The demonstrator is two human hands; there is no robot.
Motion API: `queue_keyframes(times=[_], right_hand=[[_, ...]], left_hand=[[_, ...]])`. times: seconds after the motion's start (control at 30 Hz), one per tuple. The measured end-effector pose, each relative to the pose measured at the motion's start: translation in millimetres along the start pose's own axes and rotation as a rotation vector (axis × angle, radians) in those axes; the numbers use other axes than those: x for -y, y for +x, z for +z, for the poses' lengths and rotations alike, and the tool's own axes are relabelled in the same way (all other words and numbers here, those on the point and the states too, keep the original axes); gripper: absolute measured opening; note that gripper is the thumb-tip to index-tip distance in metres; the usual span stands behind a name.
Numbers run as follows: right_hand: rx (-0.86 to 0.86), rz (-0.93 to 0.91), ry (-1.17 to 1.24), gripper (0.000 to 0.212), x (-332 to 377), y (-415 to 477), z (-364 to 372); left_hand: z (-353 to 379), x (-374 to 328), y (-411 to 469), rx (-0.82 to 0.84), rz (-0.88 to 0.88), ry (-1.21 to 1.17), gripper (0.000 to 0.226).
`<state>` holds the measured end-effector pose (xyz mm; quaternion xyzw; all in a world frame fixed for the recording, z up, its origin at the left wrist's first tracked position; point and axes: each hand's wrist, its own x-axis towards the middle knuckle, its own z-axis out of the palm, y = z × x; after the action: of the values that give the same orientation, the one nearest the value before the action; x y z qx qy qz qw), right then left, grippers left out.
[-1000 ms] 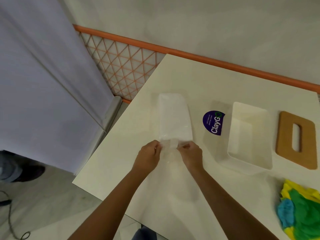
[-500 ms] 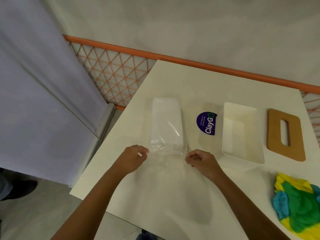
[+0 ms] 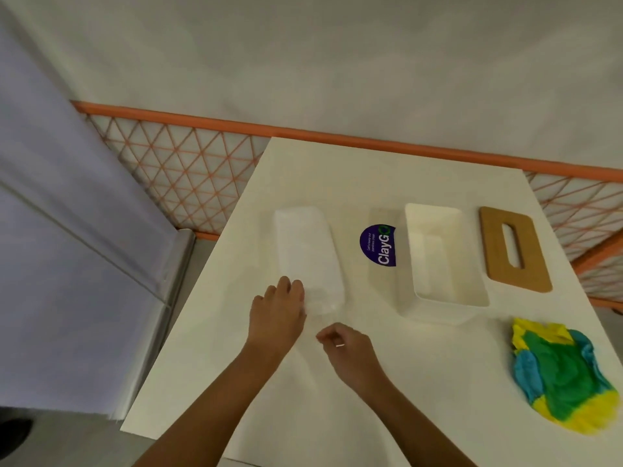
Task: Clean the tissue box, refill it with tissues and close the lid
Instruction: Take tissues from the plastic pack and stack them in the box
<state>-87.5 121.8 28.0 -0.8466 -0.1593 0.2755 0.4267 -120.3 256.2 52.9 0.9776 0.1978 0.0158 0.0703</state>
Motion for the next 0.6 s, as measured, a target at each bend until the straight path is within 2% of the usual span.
queue_keyframes(times=[0.03, 0.13, 0.23, 0.37, 0.47, 0.6], right_hand=[[-0.028, 0.018, 0.014, 0.019, 2.6, 3.4, 3.2], [-0.098, 0.080, 0.080, 0.027, 10.2, 12.0, 6.4], [-0.142, 0.057, 0.046, 0.031, 9.8, 18.2, 1.3], [-0.172, 0.045, -0.010, 0.030, 1.8, 21.6, -13.3], [-0.207, 0.073, 0.040, 0.029, -6.9, 19.9, -25.6], [-0.241, 0.162, 0.147, 0.035, -18.6, 16.7, -48.9]], left_hand=[[-3.1, 3.6, 2.7, -0.028, 0.024, -0.015, 0.031], [-9.3, 11.0, 7.9, 0.023, -0.002, -0.105, 0.011], [-9.3, 18.5, 8.4, -0.006, 0.001, -0.157, 0.013], [-12.0, 10.9, -7.7, 0.103, -0.008, -0.223, 0.011], [-12.1, -10.8, -21.5, 0.188, 0.031, -0.296, 0.005], [-7.4, -46.1, -22.5, 0.289, 0.091, -0.448, 0.015]])
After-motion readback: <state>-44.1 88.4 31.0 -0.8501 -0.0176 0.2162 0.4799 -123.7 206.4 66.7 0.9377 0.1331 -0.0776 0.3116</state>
